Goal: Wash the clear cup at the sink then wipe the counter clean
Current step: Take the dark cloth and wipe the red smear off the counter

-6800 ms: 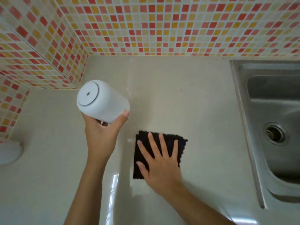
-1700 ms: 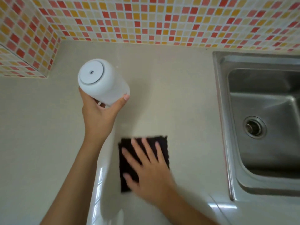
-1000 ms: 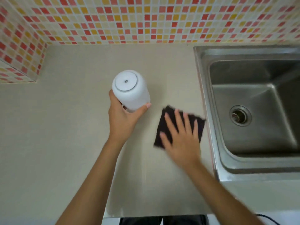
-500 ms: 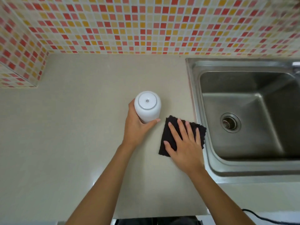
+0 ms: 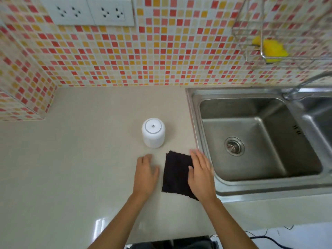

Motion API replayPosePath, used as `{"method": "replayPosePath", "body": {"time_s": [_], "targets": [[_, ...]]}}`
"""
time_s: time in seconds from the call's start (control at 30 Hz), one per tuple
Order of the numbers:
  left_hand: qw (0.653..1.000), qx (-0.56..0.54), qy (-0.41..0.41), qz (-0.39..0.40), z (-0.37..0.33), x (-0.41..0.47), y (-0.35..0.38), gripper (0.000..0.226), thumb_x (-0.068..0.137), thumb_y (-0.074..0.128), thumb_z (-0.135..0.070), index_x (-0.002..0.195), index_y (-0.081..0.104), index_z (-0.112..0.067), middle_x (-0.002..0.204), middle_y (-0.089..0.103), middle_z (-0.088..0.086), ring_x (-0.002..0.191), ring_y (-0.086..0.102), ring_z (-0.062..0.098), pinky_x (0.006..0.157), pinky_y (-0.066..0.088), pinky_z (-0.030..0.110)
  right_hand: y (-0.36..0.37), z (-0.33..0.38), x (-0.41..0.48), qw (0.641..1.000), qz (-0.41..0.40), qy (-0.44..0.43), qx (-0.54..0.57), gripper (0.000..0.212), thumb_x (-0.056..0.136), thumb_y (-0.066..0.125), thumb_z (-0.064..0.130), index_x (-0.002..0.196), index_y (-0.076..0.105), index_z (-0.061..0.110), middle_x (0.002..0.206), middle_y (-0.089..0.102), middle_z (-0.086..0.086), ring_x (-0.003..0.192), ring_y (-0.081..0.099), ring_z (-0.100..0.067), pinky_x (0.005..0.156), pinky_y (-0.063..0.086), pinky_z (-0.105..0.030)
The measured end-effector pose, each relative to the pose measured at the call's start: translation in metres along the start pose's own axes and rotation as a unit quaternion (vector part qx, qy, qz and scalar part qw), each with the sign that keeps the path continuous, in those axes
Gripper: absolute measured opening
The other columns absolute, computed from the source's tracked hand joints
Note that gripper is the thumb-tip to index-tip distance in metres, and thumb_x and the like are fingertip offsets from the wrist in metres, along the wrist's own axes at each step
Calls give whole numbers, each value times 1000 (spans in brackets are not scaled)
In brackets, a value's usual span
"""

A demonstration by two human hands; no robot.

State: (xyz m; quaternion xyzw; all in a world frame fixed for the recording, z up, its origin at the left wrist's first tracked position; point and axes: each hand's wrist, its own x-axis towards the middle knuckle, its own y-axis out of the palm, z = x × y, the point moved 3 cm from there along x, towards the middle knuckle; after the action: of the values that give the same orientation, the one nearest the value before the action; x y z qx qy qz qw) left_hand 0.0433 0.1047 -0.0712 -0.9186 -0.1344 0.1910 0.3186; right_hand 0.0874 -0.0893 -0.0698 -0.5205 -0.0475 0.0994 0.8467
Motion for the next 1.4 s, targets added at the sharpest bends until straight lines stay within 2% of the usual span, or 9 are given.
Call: {"method": "replayPosePath", "body": {"time_s": [0.17,0.4,0.53,0.63,0.77,0.9,1.03,1.27,1.4], "targets": [[996,54,54,45,-40,-1,33,57,95,57,-31,144,33,-14,135,44,4,122,47,20,100,38,23,-13,-19,3,996,44,49,-54,52,96,47,44,143,40,21,148,36,1,131,37,-19,108,33,-34],[991,79,-48,101,-59,25,41,29,93,61,-32,106,58,-6,102,65,11,97,61,27,84,47,34,-28,-15,14,997,63,48,-14,30,94,56,37,119,60,20,117,59,0,112,47,-18,97,41,-31],[993,70,3,93,-84,26,30,17,90,67,-24,95,64,-8,88,60,3,85,57,20,75,43,26,-47,-31,17,988,100,64,104,25,93,59,33,112,61,19,112,50,4,102,48,-12,94,45,-30],[995,13,48,88,-117,20,31,11,84,74,-15,85,63,-14,82,63,-3,78,56,13,67,41,14,-78,-63,23,980,106,71,154,22,91,61,34,108,60,19,107,59,4,99,59,-17,83,46,-29],[993,-4,83,80,-178,15,62,24,79,77,-13,72,57,-25,70,62,-1,66,56,16,67,45,29,-143,-116,49,983,73,72,155,25,89,64,34,109,60,20,105,68,1,101,62,-20,79,46,-29],[991,-2,129,34,-261,10,99,16,82,76,-19,80,60,-22,74,63,-8,70,60,10,67,46,25,-218,-167,78,978,21,67,194,20,83,72,30,100,63,25,96,66,7,100,63,-16,83,47,-30],[978,-65,197,-25,-362,10,113,13,84,75,-21,87,63,-21,86,70,-1,82,67,16,78,55,36,-319,-200,113,975,-64,12,211,25,85,71,29,108,65,20,100,64,8,96,56,-9,81,40,-24],[948,-118,280,-94,-504,40,85,23,89,69,-22,109,59,-20,89,70,12,80,67,28,73,56,46,-440,-197,187,940,-182,-60,281,20,87,68,30,105,59,24,102,57,13,99,53,-8,82,39,-26],[952,-87,273,-106,-548,78,80,27,92,66,-22,116,55,-17,88,66,6,70,59,9,55,46,11,-464,-200,242,950,-154,-62,266,31,88,67,32,114,60,18,113,61,4,105,58,-17,82,44,-29]]}}
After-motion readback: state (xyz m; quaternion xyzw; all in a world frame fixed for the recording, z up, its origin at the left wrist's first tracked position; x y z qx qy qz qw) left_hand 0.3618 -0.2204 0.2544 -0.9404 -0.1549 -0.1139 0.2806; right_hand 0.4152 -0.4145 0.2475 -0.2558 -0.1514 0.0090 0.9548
